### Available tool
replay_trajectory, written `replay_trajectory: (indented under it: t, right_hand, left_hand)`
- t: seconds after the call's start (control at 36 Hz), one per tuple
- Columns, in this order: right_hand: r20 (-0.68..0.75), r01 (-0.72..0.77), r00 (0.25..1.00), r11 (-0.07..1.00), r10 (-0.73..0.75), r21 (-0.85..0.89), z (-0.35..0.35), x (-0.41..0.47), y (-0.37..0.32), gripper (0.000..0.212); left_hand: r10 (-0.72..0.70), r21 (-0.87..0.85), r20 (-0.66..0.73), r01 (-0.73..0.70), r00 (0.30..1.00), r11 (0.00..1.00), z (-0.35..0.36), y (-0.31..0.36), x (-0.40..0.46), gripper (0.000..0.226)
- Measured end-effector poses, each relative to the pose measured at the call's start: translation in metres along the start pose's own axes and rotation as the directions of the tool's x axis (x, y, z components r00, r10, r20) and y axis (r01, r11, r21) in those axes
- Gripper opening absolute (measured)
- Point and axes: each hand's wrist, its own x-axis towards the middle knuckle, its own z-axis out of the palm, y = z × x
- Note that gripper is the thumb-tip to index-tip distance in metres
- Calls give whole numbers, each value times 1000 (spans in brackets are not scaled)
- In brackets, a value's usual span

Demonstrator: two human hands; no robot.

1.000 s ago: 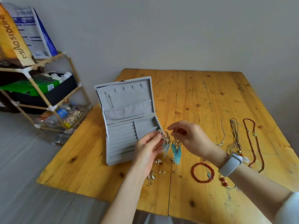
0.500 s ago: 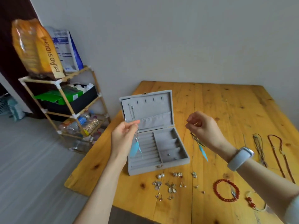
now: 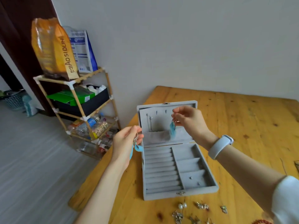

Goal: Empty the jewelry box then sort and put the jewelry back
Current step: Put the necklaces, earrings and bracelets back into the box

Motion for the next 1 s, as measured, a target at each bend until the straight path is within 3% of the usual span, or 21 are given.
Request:
replay_trajectory:
  t: [0.11,0.28,0.39,0.53,0.69,0.89,1.0]
  right_hand:
    - [-40,164,985,984,-168,-75,15,19,-1,19]
    - [-78,249,961,952,-266,-181,23,31,4,27]
    - [-48,303,940,888,-339,-347,20,31,13,11]
    - [-130,275,939,923,-317,-269,19,34,13,14]
    - [-183,267,941,957,-284,-113,21,34,9,12]
    - [-63,340,923,881,-380,-330,27,29,30,15]
    - [18,412,885,767,-464,-491,28,25,37,9]
  left_hand:
    - [126,213,47,-134,991,968,1,-7,15,13]
    - [307,483,159,-346,938,804,21,-19,28,11]
    - [344,676,297,-450,891,584,33,-31,33,28]
    - [378,739,425,-556,823,381,41,-51,33,25]
    - [324,823,428,-512,844,246,39,-48,24,51]
    - [351,806,483,-564,802,180,30,-54,25,37]
    - [382,795,502,-588,776,149,25,-54,25,29]
